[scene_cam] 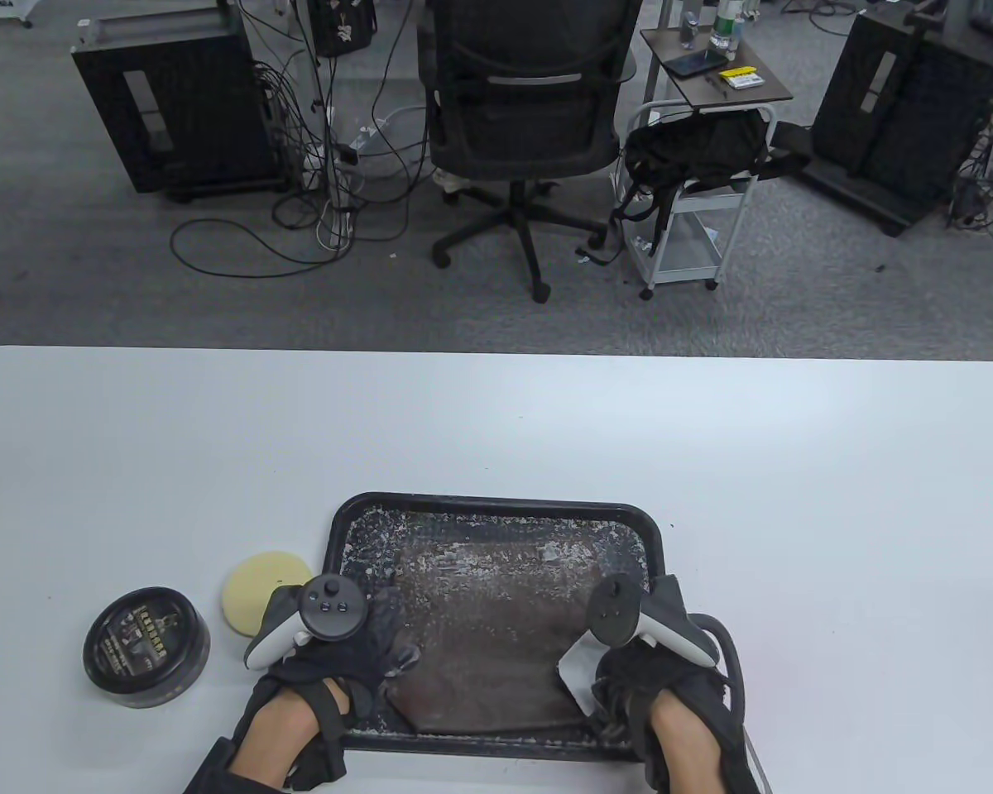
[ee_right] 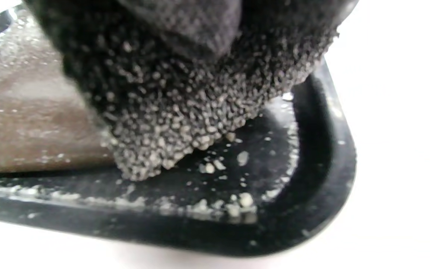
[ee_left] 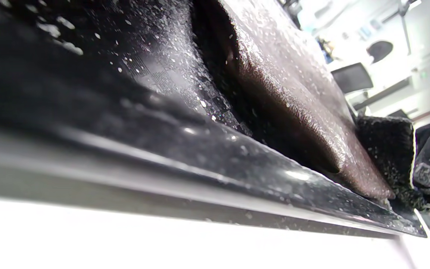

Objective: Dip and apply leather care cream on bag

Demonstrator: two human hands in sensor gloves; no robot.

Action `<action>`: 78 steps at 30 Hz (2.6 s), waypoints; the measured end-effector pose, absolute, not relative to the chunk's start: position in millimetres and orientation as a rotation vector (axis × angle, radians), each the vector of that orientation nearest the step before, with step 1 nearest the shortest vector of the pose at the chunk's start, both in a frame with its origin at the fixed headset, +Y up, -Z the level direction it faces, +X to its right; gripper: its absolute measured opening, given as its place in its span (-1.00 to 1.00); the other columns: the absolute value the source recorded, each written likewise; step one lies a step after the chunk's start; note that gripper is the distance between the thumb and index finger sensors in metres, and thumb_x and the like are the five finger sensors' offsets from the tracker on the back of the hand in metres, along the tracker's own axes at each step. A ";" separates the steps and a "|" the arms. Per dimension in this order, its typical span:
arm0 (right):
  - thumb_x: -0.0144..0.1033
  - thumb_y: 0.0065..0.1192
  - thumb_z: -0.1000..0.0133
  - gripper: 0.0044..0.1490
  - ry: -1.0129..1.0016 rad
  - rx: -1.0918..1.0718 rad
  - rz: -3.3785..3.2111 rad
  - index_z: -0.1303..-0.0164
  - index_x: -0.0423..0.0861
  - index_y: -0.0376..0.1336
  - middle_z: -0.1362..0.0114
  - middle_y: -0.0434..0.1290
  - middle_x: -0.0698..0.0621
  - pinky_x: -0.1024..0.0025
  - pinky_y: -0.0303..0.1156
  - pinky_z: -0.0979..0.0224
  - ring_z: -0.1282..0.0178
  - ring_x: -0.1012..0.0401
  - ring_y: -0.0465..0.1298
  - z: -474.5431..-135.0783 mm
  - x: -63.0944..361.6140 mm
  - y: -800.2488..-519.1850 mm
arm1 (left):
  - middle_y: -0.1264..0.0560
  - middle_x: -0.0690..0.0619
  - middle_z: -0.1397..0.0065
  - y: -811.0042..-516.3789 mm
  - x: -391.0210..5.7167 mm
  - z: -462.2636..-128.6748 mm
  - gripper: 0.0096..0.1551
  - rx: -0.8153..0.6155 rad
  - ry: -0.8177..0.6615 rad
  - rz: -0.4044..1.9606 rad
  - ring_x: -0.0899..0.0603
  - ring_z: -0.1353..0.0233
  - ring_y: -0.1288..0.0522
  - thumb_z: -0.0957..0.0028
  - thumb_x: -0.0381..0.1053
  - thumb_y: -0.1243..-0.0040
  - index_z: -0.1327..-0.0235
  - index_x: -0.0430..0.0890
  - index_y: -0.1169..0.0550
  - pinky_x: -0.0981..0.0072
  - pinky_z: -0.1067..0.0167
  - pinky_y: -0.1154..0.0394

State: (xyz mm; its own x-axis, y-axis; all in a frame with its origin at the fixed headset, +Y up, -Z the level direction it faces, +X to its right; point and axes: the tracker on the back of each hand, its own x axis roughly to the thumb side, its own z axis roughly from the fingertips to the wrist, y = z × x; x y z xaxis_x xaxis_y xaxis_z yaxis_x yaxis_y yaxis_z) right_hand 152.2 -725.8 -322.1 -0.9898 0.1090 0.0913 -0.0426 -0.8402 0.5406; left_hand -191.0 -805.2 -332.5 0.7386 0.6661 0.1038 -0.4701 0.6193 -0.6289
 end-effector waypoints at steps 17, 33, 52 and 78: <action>-0.54 0.20 0.07 -0.44 -0.135 0.027 2.762 0.01 0.15 0.57 -0.37 0.56 0.08 -0.25 0.18 -0.52 -0.49 0.03 0.45 -319.1 190.5 -684.5 | 0.14 0.14 -0.55 -806.3 -190.8 -332.8 0.01 -0.613 -0.344 0.666 -0.08 -0.58 0.24 0.07 0.41 0.20 -0.32 0.00 0.34 -0.01 -0.37 0.37; -0.56 0.19 0.06 -0.39 -0.134 -0.288 2.843 -0.07 0.17 0.56 -0.43 0.52 0.07 -0.27 0.16 -0.53 -0.53 0.00 0.40 -335.0 262.5 -717.7 | 0.14 0.14 -0.55 -806.2 -190.8 -332.9 0.00 -0.616 -0.342 0.669 -0.08 -0.58 0.24 0.06 0.40 0.19 -0.32 0.00 0.33 -0.01 -0.37 0.37; -0.36 0.45 0.09 -0.15 0.619 0.111 2.695 -0.47 0.16 0.23 -0.68 0.00 0.05 -0.33 -0.15 -0.55 -0.68 0.01 -0.09 -349.9 292.0 -762.5 | 0.15 0.14 -0.55 -805.4 -191.4 -333.8 0.00 -0.619 -0.335 0.647 -0.09 -0.58 0.24 0.06 0.39 0.18 -0.32 0.01 0.33 -0.02 -0.37 0.36; -0.04 0.56 0.16 -0.01 0.303 0.227 2.289 -0.50 -0.12 0.30 -0.69 0.09 -0.09 -0.42 -0.21 -0.48 -0.67 -0.20 0.03 -333.4 319.9 -733.6 | -0.18 0.02 -0.55 -696.0 -216.9 -308.7 0.00 0.198 -0.223 0.204 -0.23 -0.60 -0.08 0.21 0.12 -0.41 -0.43 0.01 -0.13 -0.24 -0.50 0.11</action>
State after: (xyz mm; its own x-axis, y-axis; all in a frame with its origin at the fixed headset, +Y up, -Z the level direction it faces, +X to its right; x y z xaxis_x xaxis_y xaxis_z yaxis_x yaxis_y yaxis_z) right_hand 319.9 -733.6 -333.4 -0.6652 0.7436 0.0670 -0.7006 -0.6527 0.2884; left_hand -216.9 -696.0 -308.7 0.9547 0.1781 0.2384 -0.2219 0.9599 0.1714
